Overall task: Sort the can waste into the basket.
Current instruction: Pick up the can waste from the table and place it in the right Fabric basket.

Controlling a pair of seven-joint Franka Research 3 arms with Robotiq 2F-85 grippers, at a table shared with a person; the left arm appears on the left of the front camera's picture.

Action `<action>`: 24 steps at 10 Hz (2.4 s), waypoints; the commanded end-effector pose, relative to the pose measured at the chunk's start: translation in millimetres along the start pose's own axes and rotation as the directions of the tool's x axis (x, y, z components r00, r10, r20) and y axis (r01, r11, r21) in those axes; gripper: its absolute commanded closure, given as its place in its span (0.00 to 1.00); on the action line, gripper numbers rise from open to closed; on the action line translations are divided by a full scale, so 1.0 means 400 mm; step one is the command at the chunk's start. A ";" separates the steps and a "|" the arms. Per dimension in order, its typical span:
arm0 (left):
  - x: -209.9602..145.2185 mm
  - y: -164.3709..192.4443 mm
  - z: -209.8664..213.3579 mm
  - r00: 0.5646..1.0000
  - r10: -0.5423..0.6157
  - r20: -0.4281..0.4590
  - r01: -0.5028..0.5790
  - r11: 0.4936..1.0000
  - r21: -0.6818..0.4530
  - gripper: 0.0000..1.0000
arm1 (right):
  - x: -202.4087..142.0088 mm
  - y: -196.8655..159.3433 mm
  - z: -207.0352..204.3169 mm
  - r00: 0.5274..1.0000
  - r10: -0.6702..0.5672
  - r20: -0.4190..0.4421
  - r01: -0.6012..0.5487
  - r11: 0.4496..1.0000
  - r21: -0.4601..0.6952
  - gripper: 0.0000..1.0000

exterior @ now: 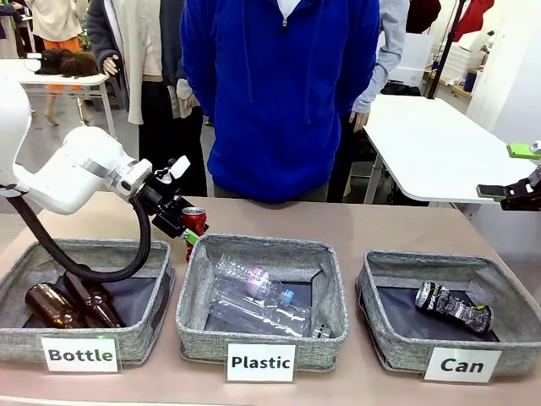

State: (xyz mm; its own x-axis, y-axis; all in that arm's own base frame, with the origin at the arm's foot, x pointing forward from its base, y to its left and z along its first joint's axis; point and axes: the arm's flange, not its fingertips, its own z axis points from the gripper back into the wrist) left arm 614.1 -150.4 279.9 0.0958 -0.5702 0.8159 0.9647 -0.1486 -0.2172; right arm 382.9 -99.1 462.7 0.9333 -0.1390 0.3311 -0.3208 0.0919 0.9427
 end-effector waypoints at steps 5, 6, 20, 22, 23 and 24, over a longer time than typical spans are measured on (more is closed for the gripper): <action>0.005 0.013 0.009 0.998 -0.021 0.053 0.024 0.999 -0.048 0.97 | -0.003 0.005 0.007 1.000 0.016 -0.013 -0.016 1.000 0.004 0.00; 0.009 0.011 0.011 0.998 -0.027 0.064 0.031 0.998 -0.057 1.00 | -0.003 0.005 0.007 1.000 0.016 -0.013 -0.016 1.000 0.004 0.00; 0.193 -0.792 0.338 0.957 -0.155 0.246 0.113 0.978 0.174 1.00 | -0.003 0.005 0.007 1.000 0.016 -0.013 -0.016 1.000 0.004 0.00; 0.203 -0.753 0.351 0.962 -0.120 0.246 0.087 0.986 0.140 1.00 | -0.003 0.005 0.007 1.000 0.016 -0.013 -0.016 1.000 0.004 0.00; 0.203 -0.753 0.351 0.962 -0.120 0.246 0.087 0.986 0.140 1.00 | -0.003 0.005 0.007 1.000 0.016 -0.013 -0.016 1.000 0.004 0.00; 0.203 -0.753 0.351 0.962 -0.120 0.246 0.087 0.986 0.140 1.00 | -0.003 0.005 0.007 1.000 0.016 -0.013 -0.016 1.000 0.004 0.00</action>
State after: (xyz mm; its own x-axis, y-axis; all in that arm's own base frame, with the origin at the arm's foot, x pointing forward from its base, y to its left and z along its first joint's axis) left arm 356.6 -38.4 483.2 0.0391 -0.3277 0.9440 0.9957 -0.0670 -0.0644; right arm 382.7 -99.5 463.0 0.9330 -0.1397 0.3317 -0.3213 0.0919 0.9425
